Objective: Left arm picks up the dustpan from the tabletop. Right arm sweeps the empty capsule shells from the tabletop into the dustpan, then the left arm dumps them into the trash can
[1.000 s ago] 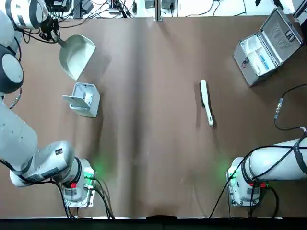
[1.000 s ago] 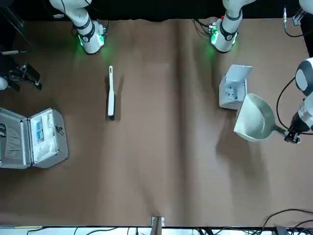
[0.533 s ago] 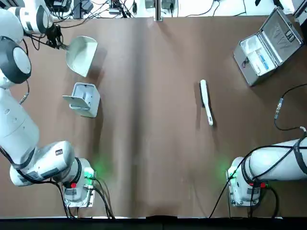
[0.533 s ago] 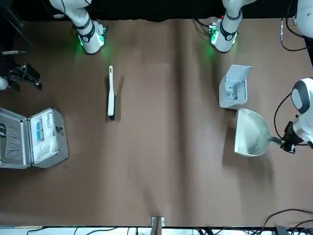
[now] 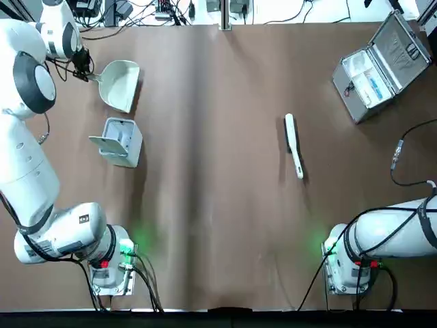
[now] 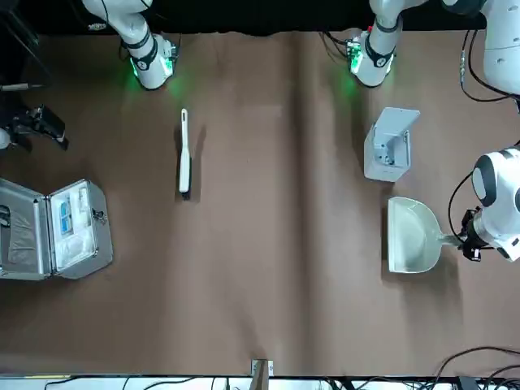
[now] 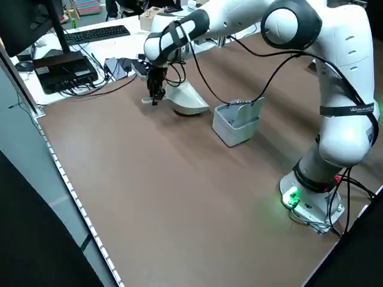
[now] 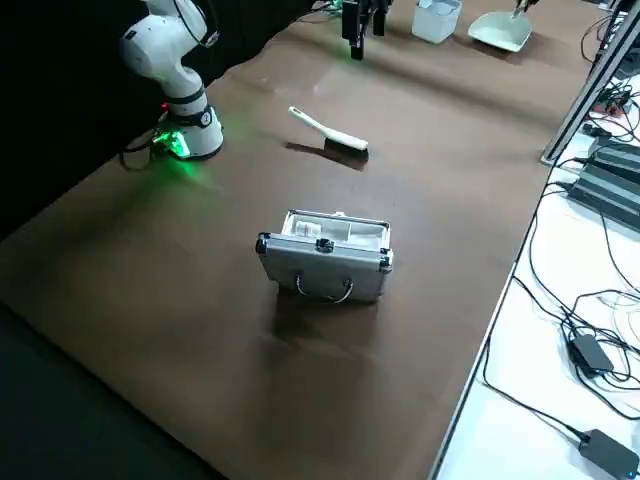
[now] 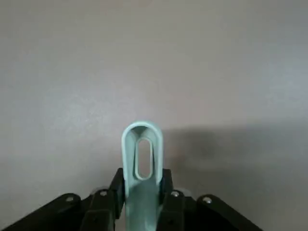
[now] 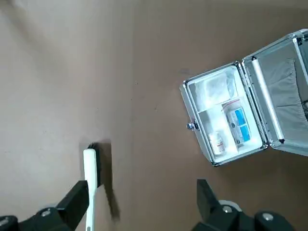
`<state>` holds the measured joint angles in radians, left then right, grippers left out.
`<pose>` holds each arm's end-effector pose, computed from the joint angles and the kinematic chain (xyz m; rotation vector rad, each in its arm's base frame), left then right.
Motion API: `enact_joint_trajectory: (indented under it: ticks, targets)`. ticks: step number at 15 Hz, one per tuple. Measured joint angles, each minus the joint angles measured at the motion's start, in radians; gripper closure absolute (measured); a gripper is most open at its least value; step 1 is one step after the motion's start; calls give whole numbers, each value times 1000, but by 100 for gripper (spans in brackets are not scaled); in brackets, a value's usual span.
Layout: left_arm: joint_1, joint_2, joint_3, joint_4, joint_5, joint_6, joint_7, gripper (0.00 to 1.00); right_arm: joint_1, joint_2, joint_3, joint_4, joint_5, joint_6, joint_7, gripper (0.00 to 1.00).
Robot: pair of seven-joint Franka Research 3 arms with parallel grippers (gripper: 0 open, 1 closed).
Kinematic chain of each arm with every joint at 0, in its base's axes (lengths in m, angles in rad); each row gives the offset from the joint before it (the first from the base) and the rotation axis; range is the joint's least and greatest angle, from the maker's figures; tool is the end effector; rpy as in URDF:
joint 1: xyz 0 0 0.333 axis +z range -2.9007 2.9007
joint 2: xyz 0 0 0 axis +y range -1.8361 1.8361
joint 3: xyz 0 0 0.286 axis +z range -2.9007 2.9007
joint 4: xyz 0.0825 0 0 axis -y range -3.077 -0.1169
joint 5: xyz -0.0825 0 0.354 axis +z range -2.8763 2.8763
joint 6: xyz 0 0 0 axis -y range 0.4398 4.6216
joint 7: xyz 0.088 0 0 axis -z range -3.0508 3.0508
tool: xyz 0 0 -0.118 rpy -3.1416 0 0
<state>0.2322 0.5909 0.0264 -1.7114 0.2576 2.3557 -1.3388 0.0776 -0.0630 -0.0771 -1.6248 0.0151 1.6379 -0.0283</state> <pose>0.6187 0.1678 0.2371 -2.2709 -1.9415 -0.2226 0.5143 0.0007 0.5983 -3.1201 -0.0442 -0.1189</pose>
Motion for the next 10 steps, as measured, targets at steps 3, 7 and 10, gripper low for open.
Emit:
enact_joint_trajectory:
  ticks: [3,7,10]
  targets:
    - [0,21,7,2,0,4,-3,67,1,2,1,0,0,-1,0,1]
    - [0,39,9,4,0,25,-32,67,1,3,1,0,0,0,-3,1]
    - [2,43,11,4,0,35,-42,67,3,3,3,5,0,0,-8,1]
